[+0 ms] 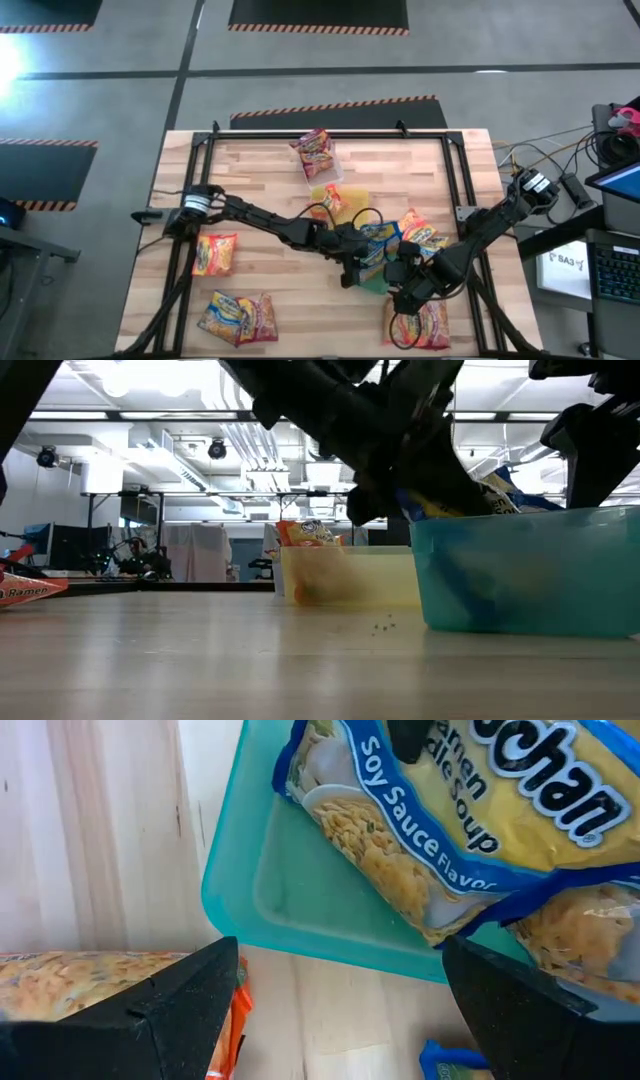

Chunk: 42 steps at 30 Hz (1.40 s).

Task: Sort Maruchan noodles
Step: Put the blue noodle pack into the green bin

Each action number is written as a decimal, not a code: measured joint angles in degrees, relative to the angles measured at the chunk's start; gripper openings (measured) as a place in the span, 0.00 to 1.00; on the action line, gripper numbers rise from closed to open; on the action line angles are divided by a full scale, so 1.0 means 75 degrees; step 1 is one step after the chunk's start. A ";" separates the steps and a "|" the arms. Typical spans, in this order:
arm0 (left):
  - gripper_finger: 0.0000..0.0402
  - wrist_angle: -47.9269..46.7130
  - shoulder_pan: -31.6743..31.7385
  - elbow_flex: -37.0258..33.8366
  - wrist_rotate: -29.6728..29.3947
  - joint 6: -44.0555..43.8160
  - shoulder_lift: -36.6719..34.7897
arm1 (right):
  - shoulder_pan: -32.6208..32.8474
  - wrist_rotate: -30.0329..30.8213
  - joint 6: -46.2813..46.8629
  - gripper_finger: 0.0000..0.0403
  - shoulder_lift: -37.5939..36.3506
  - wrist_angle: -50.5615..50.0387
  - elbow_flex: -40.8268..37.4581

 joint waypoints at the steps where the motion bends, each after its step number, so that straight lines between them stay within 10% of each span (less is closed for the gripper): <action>1: 0.28 -0.0137 0.0000 0.0143 0.0003 0.0102 0.0037 | 0.0000 0.0000 0.0000 0.85 0.0000 -0.0005 0.0000; 9: 0.02 -0.1226 -0.0006 0.0669 0.0135 0.0823 0.0125 | 0.0010 -0.0038 0.0151 0.85 -0.0057 -0.0046 0.0000; 23: 0.00 -0.1549 -0.0399 0.0669 0.1076 0.1522 0.0079 | 0.0472 -0.0212 0.0600 0.85 -0.0891 -0.0067 0.0000; 42: 0.00 -0.2503 -0.1275 0.1289 -0.1051 0.1105 0.0035 | 0.0423 0.0212 0.0597 0.85 -0.0723 -0.0621 -0.0663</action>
